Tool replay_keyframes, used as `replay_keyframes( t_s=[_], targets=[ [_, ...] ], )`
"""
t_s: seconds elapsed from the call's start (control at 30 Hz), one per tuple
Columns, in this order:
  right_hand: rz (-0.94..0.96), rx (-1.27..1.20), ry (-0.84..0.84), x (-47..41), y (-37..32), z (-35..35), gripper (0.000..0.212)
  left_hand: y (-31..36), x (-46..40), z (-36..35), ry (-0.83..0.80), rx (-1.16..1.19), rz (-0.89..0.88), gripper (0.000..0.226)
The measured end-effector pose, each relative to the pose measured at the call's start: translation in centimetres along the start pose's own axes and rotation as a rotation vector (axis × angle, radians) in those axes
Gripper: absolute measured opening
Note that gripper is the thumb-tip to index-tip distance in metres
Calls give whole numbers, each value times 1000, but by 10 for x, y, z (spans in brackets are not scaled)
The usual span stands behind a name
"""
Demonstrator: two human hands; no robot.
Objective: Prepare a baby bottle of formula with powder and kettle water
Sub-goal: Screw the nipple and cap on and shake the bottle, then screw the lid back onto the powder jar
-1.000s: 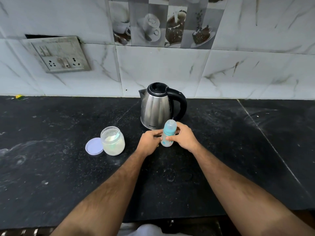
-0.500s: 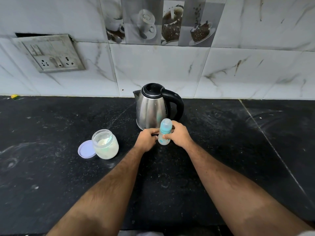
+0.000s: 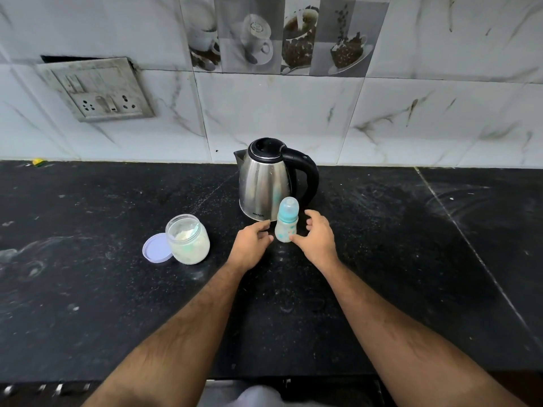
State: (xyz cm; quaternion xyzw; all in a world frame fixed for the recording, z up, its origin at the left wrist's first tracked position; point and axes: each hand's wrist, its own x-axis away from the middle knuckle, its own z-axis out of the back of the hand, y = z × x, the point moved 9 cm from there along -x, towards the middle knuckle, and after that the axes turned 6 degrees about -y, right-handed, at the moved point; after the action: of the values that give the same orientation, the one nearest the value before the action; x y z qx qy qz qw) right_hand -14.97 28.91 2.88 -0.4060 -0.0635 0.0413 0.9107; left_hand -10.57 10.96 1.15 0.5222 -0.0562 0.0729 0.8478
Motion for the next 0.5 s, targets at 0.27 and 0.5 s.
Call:
replay_keyframes(
  t_s=[0.27,0.5],
  targets=[
    [71,9,-52,58,-1,-27,38,-29,60,17,142,46,-12,34],
    [183,-65,-250,78,-37,-97,26,-75,117,65,307,70,65,24]
  ],
)
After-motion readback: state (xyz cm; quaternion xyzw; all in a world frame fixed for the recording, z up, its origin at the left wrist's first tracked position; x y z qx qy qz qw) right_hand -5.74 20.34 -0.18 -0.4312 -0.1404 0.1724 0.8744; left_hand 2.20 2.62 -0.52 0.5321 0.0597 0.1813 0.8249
